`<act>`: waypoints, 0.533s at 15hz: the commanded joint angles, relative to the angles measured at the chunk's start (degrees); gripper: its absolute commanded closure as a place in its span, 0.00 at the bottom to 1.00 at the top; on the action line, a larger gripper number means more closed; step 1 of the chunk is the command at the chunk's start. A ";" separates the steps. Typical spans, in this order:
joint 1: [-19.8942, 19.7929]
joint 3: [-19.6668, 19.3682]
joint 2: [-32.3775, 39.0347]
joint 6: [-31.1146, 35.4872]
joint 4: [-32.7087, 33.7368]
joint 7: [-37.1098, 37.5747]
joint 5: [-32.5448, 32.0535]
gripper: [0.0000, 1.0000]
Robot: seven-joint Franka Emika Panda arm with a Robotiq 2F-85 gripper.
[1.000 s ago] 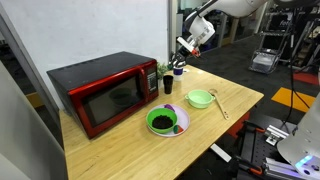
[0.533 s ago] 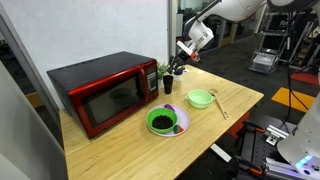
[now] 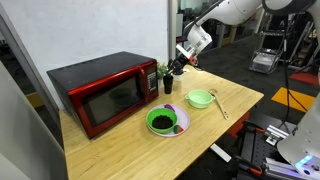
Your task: Put the green object in the black cup
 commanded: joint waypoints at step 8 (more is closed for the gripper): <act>-0.43 0.12 2.47 -0.92 0.67 -2.80 3.41 0.94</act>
